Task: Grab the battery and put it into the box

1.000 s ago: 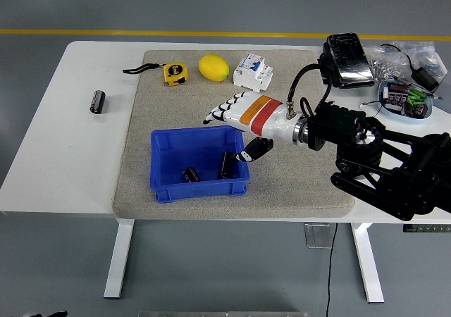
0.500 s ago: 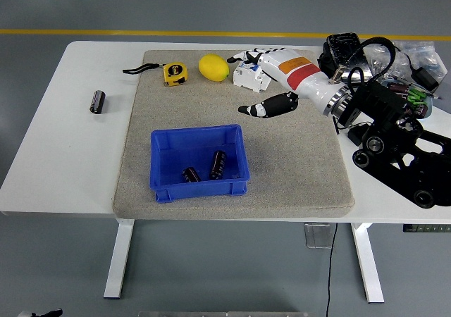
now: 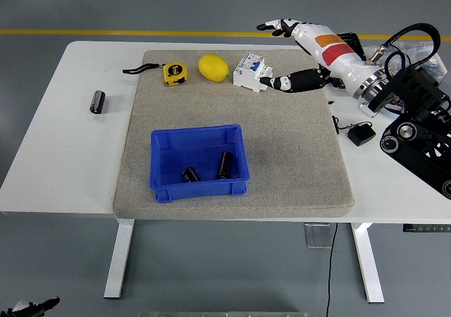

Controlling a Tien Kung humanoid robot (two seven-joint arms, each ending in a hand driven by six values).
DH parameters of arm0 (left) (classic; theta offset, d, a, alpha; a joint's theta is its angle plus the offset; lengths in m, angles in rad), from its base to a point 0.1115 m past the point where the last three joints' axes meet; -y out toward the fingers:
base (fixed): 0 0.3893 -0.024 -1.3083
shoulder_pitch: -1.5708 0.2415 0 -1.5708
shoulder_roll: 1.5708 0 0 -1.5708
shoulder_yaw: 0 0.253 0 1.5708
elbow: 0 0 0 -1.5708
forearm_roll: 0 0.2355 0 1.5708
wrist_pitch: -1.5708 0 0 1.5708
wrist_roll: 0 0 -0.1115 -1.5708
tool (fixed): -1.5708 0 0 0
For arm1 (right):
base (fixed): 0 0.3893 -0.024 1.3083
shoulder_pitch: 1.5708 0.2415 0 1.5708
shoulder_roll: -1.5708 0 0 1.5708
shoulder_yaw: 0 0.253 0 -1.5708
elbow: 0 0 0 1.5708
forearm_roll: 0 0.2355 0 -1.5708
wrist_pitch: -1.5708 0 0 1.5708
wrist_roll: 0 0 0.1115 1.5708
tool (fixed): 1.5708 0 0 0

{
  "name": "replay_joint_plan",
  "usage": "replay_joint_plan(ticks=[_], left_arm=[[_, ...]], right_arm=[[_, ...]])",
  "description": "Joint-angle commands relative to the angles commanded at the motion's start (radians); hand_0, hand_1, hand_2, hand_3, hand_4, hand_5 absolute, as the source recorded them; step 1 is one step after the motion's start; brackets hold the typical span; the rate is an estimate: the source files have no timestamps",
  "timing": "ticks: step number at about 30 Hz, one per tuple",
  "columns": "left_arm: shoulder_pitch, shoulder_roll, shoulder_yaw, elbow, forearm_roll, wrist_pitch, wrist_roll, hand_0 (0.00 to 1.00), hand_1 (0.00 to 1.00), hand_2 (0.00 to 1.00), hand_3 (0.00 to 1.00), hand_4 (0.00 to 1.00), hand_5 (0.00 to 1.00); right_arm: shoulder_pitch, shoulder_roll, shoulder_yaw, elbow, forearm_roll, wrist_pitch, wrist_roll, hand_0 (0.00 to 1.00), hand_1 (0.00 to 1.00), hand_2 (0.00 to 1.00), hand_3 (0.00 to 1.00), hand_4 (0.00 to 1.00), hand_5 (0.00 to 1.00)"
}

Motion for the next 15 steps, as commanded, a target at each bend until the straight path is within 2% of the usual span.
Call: replay_joint_plan(ticks=[15], left_arm=[[-0.022,0.005,-0.013,0.003,0.02,0.011,-0.002,0.767,0.757,0.801,0.61,0.627,0.48]], right_arm=[[0.001,-0.014,0.03,-0.013,-0.033,0.013,-0.003,0.74,0.746,0.804,0.826,0.888,0.316]])
